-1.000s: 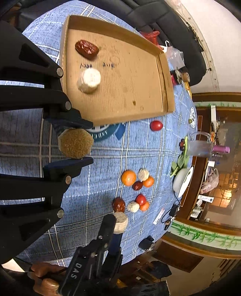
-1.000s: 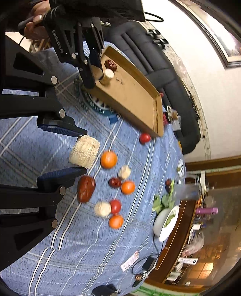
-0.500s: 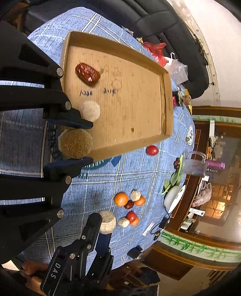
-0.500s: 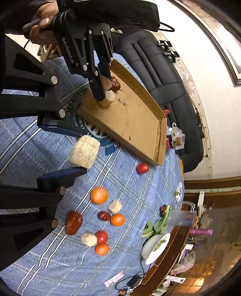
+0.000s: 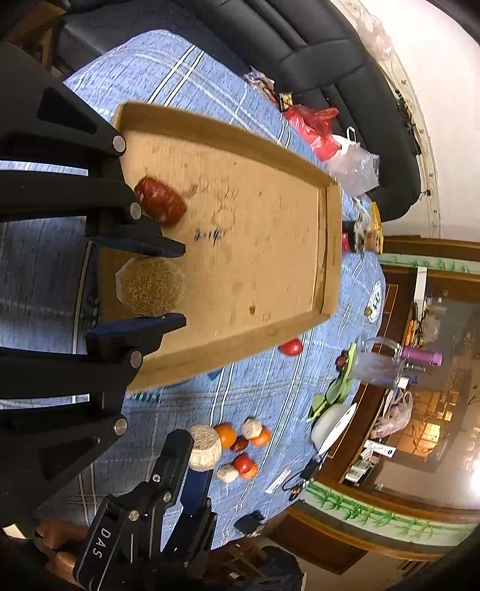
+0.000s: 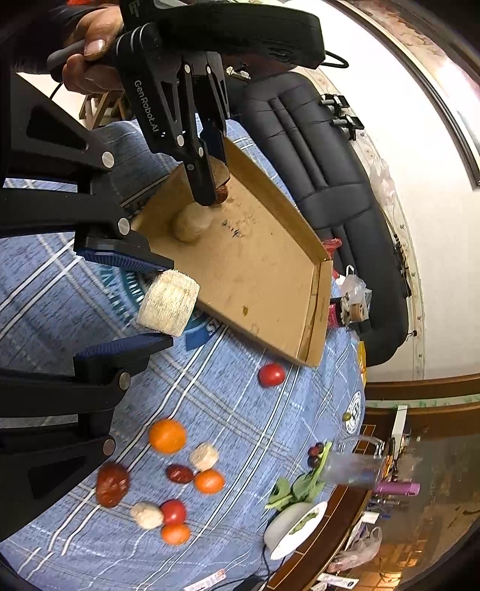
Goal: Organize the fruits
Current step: 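Carry both pale pieces over the cardboard tray with both tools, then open both tools to drop the pale pieces into the tray, then move both tools back over the table toward the oranges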
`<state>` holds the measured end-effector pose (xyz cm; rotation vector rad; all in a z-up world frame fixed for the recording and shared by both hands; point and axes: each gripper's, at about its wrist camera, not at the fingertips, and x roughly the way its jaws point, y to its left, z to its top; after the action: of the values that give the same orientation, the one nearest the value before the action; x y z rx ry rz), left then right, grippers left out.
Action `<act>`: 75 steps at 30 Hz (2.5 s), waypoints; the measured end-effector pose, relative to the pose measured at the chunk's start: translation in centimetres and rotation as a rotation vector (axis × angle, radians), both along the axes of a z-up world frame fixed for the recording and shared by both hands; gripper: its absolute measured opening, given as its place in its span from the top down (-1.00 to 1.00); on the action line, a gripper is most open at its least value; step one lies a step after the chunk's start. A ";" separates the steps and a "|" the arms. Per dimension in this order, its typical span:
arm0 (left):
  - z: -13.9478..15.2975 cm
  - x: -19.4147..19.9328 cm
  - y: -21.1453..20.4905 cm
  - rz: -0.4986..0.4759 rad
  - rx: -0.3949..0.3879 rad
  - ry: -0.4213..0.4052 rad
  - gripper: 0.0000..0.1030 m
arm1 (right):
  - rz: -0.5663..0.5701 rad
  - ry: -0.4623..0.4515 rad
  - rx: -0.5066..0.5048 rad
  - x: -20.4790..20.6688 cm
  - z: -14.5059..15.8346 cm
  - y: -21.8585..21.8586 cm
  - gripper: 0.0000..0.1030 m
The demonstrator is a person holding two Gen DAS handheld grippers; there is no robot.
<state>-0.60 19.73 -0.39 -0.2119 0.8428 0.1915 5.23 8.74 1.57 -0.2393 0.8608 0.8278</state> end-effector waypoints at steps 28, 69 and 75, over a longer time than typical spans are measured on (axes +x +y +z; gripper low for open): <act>-4.3 5.8 7.4 0.098 0.010 0.144 0.44 | 0.131 0.070 -0.136 4.8 -5.9 12.8 0.28; 0.3 3.6 -1.7 -0.013 -0.009 0.042 -0.25 | -0.116 0.033 -0.013 3.9 -0.4 -5.3 -0.14; 0.5 3.8 -3.9 -0.051 -0.016 0.045 -0.25 | -0.163 0.034 -0.006 4.0 -0.4 -8.2 -0.14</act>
<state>3.23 15.80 0.09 -0.2011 0.8939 0.1421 9.20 0.52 1.22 -0.1584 0.9020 0.6784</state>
